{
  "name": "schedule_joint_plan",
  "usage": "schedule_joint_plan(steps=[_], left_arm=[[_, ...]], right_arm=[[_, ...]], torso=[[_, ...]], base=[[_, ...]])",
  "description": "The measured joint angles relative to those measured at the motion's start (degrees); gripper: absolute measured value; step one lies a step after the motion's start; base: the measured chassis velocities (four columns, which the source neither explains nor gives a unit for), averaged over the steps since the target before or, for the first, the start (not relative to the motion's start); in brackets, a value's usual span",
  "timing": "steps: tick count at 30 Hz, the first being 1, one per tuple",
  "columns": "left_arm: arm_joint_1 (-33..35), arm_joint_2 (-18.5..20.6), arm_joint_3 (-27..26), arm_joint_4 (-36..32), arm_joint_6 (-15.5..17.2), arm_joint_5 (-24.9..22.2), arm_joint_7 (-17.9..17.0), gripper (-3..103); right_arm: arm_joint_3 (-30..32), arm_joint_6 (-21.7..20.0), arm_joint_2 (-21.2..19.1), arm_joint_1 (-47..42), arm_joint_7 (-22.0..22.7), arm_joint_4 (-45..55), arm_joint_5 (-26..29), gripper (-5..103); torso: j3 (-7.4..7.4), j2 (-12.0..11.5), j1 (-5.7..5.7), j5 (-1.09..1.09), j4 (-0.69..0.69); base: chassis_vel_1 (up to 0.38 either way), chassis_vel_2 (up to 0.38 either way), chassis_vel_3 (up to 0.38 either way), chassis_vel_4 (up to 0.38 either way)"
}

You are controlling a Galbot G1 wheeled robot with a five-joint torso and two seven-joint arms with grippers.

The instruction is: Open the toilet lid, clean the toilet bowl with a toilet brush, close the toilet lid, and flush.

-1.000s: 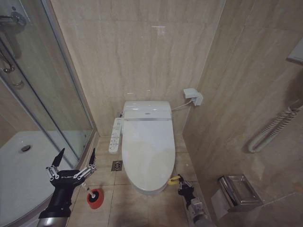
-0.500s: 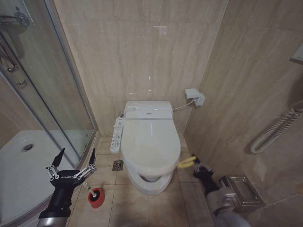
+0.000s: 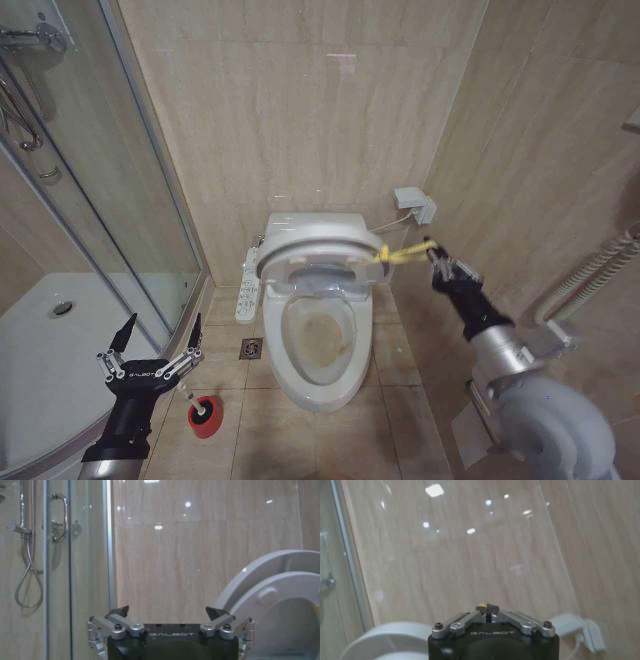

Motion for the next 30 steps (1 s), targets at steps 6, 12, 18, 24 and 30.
schedule_joint_plan(steps=[6, 12, 18, 24, 30], left_arm=[[0.0, 0.0, 0.0, 0.0, 0.0, 0.0, 0.0, 100], [0.0, 0.0, 0.0, 0.0, 0.0, 0.0, 0.0, 100], [0.0, 0.0, 0.0, 0.0, 0.0, 0.0, 0.0, 100], [0.0, 0.0, 0.0, 0.0, 0.0, 0.0, 0.0, 100], [0.0, 0.0, 0.0, 0.0, 0.0, 0.0, 0.0, 100]], right_arm=[[-0.6, -0.6, 0.1, 8.6, 3.2, -3.6, 6.1, 1], [-3.0, 1.8, 1.9, 14.2, 3.4, -9.2, 5.6, 1], [-7.9, 5.3, 4.7, 23.4, 1.4, -18.7, 0.0, 1], [-12.1, 9.0, 7.0, 31.0, -0.5, -27.5, -3.7, 1], [-15.3, 12.2, 9.1, 37.6, -1.8, -37.0, -6.6, 1]], torso=[[-0.01, 0.0, 0.0, 0.0, -0.01], [-0.03, 0.0, -0.02, -0.01, -0.04], [-0.04, 0.0, -0.03, -0.01, -0.09], [-0.04, 0.0, -0.03, -0.02, -0.08], [-0.04, 0.0, -0.04, -0.02, -0.08]], base=[[0.0, 0.0, 0.0, 0.0], [0.0, 0.0, 0.0, 0.0], [0.0, 0.0, 0.0, 0.0], [0.0, 0.0, 0.0, 0.0], [0.0, 0.0, 0.0, 0.0]])
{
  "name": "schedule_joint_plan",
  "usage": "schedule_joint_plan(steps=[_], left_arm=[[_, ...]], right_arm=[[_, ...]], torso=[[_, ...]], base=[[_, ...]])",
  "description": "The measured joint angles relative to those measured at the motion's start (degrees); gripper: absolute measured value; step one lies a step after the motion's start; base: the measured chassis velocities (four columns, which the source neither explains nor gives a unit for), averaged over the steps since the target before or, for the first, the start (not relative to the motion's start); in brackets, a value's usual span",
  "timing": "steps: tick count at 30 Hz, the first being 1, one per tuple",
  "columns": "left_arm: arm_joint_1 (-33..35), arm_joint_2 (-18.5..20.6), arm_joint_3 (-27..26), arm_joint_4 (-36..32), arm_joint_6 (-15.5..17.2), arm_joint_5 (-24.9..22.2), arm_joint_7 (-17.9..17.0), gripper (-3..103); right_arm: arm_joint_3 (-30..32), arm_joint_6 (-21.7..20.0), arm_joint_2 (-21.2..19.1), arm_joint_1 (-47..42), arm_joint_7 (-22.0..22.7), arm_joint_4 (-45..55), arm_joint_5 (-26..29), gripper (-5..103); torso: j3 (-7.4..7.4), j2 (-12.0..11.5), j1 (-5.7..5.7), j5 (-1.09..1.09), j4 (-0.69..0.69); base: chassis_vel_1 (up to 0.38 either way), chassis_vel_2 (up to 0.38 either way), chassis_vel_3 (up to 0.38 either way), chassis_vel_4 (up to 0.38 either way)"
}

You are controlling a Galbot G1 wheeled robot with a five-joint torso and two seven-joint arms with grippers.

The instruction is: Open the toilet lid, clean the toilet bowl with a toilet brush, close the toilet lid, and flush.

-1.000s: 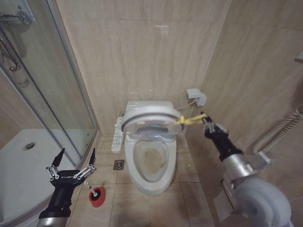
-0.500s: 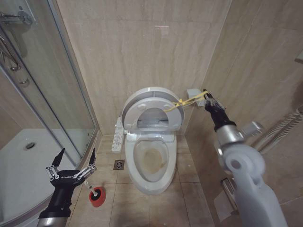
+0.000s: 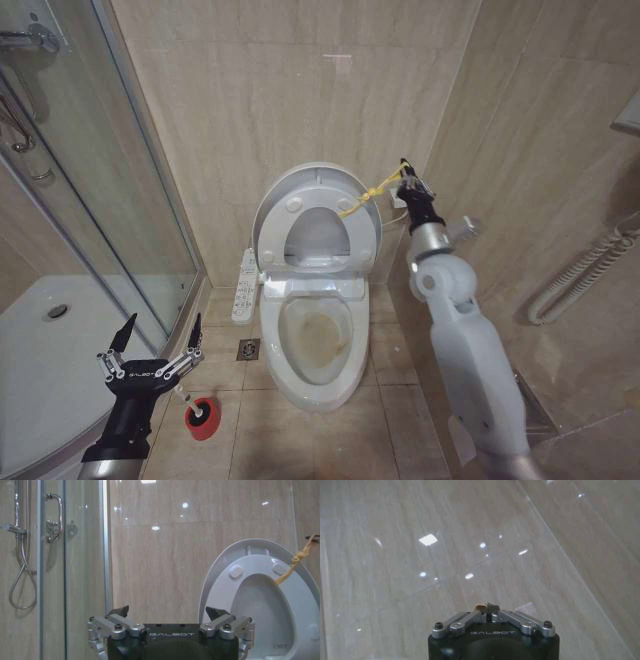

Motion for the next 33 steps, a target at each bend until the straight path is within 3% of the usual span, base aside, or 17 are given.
schedule_joint_plan(steps=[9, 17, 33], left_arm=[[0.0, 0.0, 0.0, 0.0, 0.0, 0.0, 0.0, 100], [0.0, 0.0, 0.0, 0.0, 0.0, 0.0, 0.0, 100], [0.0, 0.0, 0.0, 0.0, 0.0, 0.0, 0.0, 100]], right_arm=[[-4.2, 6.0, 2.3, 9.0, -1.1, -14.0, -4.2, 1], [-6.1, 8.9, 3.4, 16.2, -1.6, -23.2, -6.6, 1], [-7.6, 13.4, 6.3, 23.0, -1.3, -33.6, -11.7, 1]], torso=[[0.01, 0.0, 0.01, 0.01, 0.05], [0.01, 0.0, 0.01, 0.0, 0.04], [0.01, 0.0, 0.01, 0.01, 0.05]], base=[[0.0, 0.0, 0.0, 0.0], [0.0, 0.0, 0.0, 0.0], [0.0, 0.0, 0.0, 0.0]])
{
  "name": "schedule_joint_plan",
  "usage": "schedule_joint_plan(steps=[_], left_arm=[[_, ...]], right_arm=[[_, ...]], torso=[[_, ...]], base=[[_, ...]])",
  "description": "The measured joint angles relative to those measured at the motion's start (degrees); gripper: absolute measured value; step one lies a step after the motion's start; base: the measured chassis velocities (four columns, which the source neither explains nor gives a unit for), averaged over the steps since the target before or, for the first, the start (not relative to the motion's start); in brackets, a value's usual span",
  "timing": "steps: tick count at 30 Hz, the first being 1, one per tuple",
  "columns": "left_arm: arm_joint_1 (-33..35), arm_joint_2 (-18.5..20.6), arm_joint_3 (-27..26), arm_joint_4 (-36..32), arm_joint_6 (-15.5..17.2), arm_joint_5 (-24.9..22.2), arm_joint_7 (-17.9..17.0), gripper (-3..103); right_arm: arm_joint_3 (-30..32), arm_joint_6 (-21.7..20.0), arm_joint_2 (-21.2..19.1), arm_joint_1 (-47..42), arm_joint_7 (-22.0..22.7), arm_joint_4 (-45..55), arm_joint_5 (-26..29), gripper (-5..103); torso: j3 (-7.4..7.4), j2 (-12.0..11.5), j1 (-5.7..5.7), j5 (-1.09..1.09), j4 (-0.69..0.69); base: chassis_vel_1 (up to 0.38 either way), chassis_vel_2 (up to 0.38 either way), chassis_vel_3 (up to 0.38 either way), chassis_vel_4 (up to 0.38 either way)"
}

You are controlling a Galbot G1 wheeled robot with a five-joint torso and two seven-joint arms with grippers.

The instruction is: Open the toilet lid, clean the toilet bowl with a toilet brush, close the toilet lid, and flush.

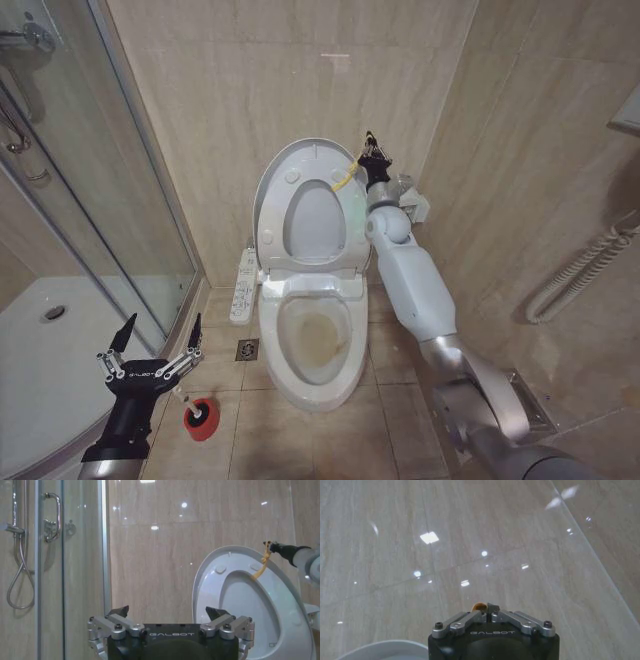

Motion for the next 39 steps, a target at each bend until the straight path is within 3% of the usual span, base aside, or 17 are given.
schedule_joint_plan(steps=[15, 23, 25, 26, 33, 34, 39], left_arm=[[0.0, 0.0, 0.0, 0.0, 0.0, 0.0, 0.0, 100], [0.0, 0.0, 0.0, 0.0, 0.0, 0.0, 0.0, 100], [0.0, 0.0, 0.0, 0.0, 0.0, 0.0, 0.0, 100], [0.0, 0.0, 0.0, 0.0, 0.0, 0.0, 0.0, 100], [0.0, 0.0, 0.0, 0.0, 0.0, 0.0, 0.0, 100], [0.0, 0.0, 0.0, 0.0, 0.0, 0.0, 0.0, 100], [0.0, 0.0, 0.0, 0.0, 0.0, 0.0, 0.0, 100]], right_arm=[[-1.6, 1.7, 1.4, 2.1, 0.2, -4.6, -1.6, 1], [-4.0, -0.7, -1.9, -0.6, 2.5, 1.9, 0.6, 1], [-4.8, -2.8, -4.2, -2.3, 3.6, 5.5, 2.1, 1], [-5.1, -3.8, -5.2, -3.0, 4.1, 7.0, 2.8, 11], [-6.7, -11.9, -12.7, -9.3, 6.7, 18.3, 6.4, 11], [-7.0, -13.5, -14.2, -11.1, 7.2, 21.0, 7.1, 38], [-7.0, -18.9, -18.7, -16.8, 10.3, 29.6, 9.5, 38]], torso=[[0.0, 0.0, 0.0, 0.0, 0.0], [-0.01, 0.0, 0.0, 0.01, 0.0], [-0.01, 0.0, 0.0, 0.02, -0.02], [-0.01, 0.0, 0.0, 0.02, 0.0], [-0.01, 0.0, 0.0, 0.03, -0.02], [-0.01, 0.0, -0.01, 0.03, -0.02], [-0.01, 0.0, -0.01, 0.02, -0.01]], base=[[0.0, 0.0, 0.0, 0.0], [0.0, 0.0, 0.0, 0.0], [0.0, 0.0, 0.0, 0.0], [0.0, 0.0, 0.0, 0.0], [0.0, 0.0, 0.0, 0.0], [0.0, 0.0, 0.0, 0.0], [0.0, 0.0, 0.0, 0.0]])
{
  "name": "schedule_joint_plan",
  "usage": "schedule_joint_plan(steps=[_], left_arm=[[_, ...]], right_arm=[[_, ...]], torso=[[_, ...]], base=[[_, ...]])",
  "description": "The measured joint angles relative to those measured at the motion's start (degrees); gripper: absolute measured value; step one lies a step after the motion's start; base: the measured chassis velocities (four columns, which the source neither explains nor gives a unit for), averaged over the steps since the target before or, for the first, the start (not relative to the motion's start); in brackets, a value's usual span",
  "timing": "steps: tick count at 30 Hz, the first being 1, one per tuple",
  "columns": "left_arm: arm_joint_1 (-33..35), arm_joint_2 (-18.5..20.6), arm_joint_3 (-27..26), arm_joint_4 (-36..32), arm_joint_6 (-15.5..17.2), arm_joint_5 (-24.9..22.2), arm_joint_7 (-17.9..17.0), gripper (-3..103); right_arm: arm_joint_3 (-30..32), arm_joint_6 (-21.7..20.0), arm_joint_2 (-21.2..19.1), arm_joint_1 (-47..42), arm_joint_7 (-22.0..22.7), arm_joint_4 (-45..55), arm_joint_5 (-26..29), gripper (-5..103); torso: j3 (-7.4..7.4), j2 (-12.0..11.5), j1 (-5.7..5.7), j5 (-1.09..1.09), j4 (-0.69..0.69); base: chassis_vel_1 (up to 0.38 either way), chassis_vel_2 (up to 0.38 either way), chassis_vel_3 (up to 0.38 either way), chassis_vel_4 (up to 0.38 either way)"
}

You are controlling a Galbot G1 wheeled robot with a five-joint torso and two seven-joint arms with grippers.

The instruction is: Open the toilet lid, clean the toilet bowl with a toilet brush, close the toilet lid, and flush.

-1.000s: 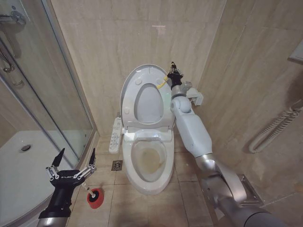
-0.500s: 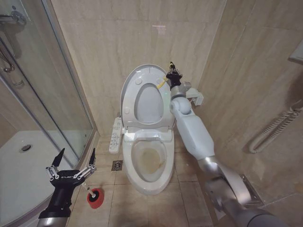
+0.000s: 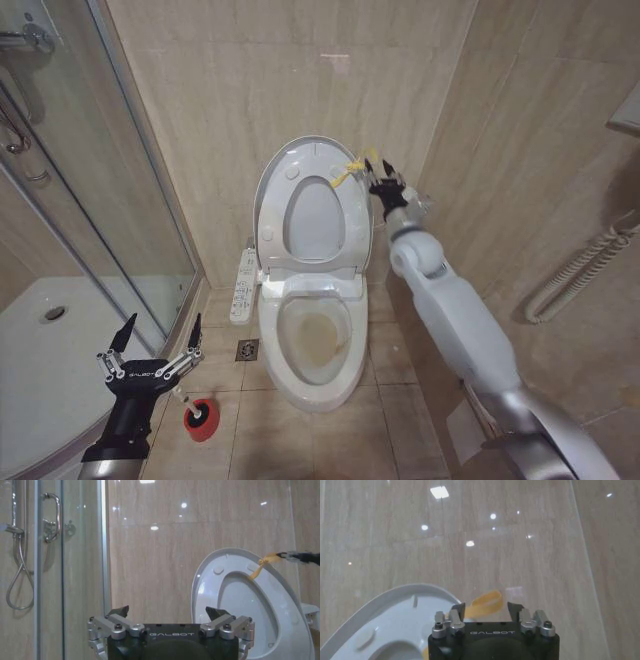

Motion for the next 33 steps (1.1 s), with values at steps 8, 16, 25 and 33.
schedule_joint_plan(steps=[8, 16, 25, 33], left_arm=[[0.0, 0.0, 0.0, 0.0, 0.0, 0.0, 0.0, 100], [0.0, 0.0, 0.0, 0.0, 0.0, 0.0, 0.0, 100], [0.0, 0.0, 0.0, 0.0, 0.0, 0.0, 0.0, 100], [0.0, 0.0, 0.0, 0.0, 0.0, 0.0, 0.0, 100]], right_arm=[[3.5, -6.1, -7.3, -11.0, 4.0, 14.9, 3.5, 65], [11.3, -7.9, -10.8, -29.8, 5.6, 29.4, 2.6, 100], [18.7, -5.4, -4.0, -47.1, 3.4, 37.6, -6.1, 100], [24.2, -3.5, 0.8, -59.5, 0.6, 43.0, -11.3, 100]], torso=[[0.0, 0.0, 0.0, -0.01, 0.02], [0.0, 0.0, -0.01, -0.01, -0.01], [0.0, 0.0, 0.0, -0.01, -0.01], [0.0, 0.0, 0.0, -0.02, 0.01]], base=[[0.0, 0.0, 0.0, 0.0], [0.0, 0.0, 0.0, 0.0], [0.0, 0.0, 0.0, 0.0], [0.0, 0.0, 0.0, 0.0]])
